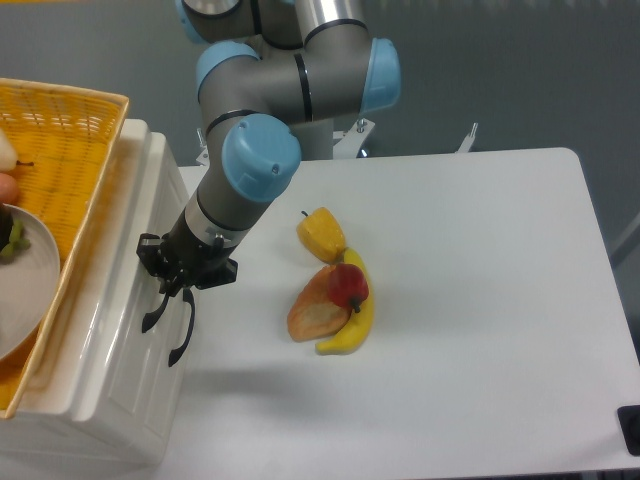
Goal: Slide the top white drawer open
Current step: 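Close the gripper around the black handle of the upper drawer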
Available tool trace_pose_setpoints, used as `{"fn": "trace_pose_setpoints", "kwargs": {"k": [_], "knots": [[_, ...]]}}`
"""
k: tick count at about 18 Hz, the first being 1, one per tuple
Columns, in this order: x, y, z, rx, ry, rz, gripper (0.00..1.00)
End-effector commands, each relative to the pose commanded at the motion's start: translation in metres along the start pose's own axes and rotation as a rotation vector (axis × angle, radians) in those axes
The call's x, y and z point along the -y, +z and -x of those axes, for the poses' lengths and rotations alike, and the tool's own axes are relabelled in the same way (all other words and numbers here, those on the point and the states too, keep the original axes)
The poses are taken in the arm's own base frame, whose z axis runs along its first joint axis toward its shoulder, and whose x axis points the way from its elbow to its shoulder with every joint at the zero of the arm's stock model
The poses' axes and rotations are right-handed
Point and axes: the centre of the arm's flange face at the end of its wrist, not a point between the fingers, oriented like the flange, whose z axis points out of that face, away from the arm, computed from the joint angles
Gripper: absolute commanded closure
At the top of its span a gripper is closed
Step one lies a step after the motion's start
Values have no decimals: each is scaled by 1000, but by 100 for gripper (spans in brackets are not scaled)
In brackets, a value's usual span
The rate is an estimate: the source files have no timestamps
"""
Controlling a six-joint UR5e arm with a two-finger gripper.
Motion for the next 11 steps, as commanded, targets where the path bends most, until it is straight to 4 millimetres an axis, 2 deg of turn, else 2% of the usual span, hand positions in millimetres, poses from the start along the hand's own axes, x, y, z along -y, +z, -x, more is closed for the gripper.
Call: {"fn": "trace_pose_setpoints", "kwargs": {"k": [11], "knots": [[0,0,10,5,-14,3,88]]}}
